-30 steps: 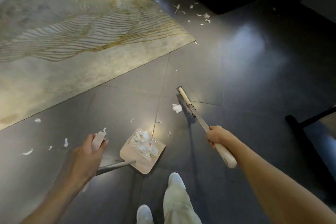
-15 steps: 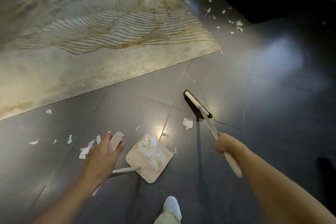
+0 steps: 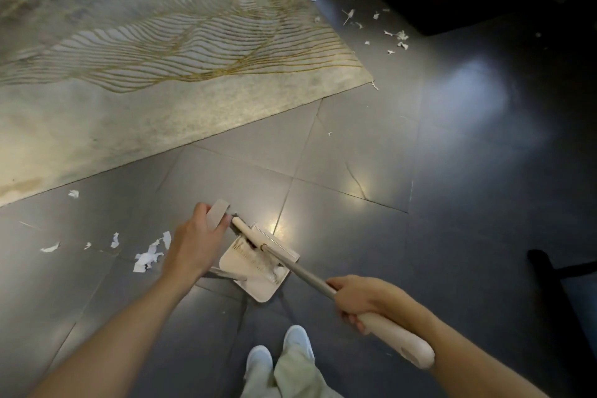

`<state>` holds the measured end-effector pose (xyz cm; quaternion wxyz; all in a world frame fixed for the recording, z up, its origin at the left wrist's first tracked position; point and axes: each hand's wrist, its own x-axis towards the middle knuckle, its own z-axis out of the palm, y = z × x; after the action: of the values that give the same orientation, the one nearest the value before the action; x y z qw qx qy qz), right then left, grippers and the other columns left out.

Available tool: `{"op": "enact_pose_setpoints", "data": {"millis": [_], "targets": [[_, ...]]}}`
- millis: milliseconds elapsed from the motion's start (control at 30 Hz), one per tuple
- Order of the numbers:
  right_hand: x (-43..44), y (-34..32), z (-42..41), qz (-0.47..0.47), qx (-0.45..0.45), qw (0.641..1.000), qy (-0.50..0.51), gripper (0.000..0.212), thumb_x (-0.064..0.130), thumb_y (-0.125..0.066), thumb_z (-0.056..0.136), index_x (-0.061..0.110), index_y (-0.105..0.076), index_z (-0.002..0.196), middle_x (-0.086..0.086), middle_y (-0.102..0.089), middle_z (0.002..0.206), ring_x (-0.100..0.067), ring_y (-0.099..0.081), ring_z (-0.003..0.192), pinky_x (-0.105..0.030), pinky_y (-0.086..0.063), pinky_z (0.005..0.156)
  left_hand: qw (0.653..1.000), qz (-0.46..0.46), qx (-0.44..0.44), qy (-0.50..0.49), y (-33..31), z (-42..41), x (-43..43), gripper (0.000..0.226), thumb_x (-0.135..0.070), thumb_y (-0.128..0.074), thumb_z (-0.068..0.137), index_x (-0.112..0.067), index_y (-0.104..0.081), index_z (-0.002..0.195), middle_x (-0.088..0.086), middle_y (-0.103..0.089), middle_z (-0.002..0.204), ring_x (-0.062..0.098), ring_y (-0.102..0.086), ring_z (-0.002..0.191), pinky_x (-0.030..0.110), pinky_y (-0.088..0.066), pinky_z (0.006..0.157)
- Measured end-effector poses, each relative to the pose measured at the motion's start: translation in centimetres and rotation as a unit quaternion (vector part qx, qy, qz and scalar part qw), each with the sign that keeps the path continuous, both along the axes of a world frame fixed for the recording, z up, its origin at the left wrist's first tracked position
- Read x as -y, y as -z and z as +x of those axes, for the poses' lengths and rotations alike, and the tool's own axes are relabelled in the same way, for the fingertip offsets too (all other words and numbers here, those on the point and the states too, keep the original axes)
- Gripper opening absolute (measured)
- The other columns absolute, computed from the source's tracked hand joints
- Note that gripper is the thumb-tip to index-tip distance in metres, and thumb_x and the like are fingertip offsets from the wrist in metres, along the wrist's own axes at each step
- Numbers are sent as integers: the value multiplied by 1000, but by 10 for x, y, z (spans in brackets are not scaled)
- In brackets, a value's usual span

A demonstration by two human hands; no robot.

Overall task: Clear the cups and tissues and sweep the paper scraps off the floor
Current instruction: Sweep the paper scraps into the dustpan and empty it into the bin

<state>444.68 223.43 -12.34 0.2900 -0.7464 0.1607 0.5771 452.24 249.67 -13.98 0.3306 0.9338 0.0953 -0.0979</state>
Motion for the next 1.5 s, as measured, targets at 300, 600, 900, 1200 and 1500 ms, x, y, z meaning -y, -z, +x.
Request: {"op": "enact_pose_setpoints", "data": {"millis": [300, 600, 900, 1200, 1500], "targets": [[-14, -63, -22, -27, 87, 996, -2, 44, 6, -46, 84, 25, -52, 123, -1, -54, 59, -8, -49, 35, -20, -43, 38, 998, -24, 50, -44, -3, -27, -28, 25, -40, -53, 91, -17, -46, 89, 10, -57, 70, 33, -52, 65, 37, -40, 58], [53, -82, 64, -21, 116, 990, 80, 53, 2, -51, 81, 21, -47, 131, 4, -49, 35, -9, -44, 28, -17, -41, 37, 989, -77, 85, -92, -21, 28, 24, 22, -33, -52, 94, -13, -44, 89, -2, -47, 62, 12, -46, 54, 22, -28, 47], [141, -29, 244, -60, 172, 975, 127, 46, 5, -54, 77, 19, -51, 120, -9, -60, 64, -17, -54, 45, -26, -51, 49, 988, -63, 56, -130, -19, 155, 104, 22, -31, -49, 95, -10, -47, 93, 10, -53, 72, 22, -52, 59, 27, -39, 51], [206, 26, 393, -131, 175, 975, 50, 38, 3, -49, 83, 3, -49, 121, -19, -64, 97, -27, -60, 75, -36, -56, 76, 992, 16, 7, -126, -18, 243, 149, 21, -39, -47, 94, -19, -41, 90, 7, -52, 67, 22, -50, 59, 30, -32, 47], [164, 50, 392, -49, 76, 995, -30, 41, 6, -54, 85, 4, -44, 125, -14, -58, 96, -24, -61, 85, -34, -54, 83, 988, 50, -4, -144, -9, 286, 150, 28, -41, -46, 94, -16, -37, 87, 7, -48, 66, 30, -48, 62, 37, -37, 56]]}}
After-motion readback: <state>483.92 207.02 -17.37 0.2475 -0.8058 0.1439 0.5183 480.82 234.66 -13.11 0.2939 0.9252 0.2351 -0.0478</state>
